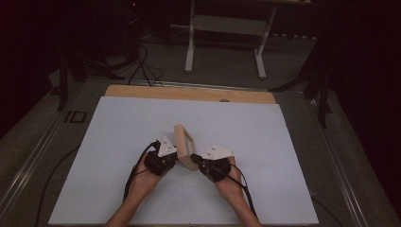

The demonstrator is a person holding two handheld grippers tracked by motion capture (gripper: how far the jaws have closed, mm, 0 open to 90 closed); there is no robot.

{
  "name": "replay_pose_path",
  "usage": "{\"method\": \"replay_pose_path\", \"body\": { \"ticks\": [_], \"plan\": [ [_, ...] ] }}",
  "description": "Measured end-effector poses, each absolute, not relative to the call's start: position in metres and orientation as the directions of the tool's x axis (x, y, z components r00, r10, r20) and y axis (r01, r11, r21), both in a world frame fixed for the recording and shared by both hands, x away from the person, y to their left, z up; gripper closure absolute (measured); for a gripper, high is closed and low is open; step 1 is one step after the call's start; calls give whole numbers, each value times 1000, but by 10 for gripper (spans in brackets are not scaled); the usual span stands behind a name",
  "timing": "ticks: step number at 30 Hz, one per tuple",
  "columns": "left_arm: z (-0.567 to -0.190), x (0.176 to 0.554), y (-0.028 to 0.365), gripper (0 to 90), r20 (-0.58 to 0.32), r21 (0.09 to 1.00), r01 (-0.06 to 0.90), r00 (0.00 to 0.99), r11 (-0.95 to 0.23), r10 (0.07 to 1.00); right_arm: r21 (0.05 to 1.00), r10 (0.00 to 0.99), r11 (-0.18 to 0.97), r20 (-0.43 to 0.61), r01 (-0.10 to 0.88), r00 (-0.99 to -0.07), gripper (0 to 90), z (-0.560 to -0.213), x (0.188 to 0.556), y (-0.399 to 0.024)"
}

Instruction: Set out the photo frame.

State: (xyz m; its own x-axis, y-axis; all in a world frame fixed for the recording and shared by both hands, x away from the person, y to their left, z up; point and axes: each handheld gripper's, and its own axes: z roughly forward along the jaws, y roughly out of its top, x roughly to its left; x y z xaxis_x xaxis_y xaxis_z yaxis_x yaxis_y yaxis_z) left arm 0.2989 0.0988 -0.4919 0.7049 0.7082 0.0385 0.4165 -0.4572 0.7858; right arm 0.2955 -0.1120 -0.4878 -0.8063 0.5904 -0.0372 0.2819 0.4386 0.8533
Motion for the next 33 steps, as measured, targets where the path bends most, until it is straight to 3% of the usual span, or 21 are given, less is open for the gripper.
{"method": "replay_pose_path", "body": {
  "ticks": [12,20,33],
  "plan": [
    [-490,297,107,780,9,793,427,706,-435,708,857,610,434,-53,277,-791,776,-485,297,-119],
    [-487,292,117,604,-1,806,434,680,-402,733,851,618,455,-91,262,-781,629,-483,297,-126],
    [-483,279,129,481,-28,799,459,674,-389,738,848,614,448,-63,282,-786,573,-483,299,-135]
  ]
}}
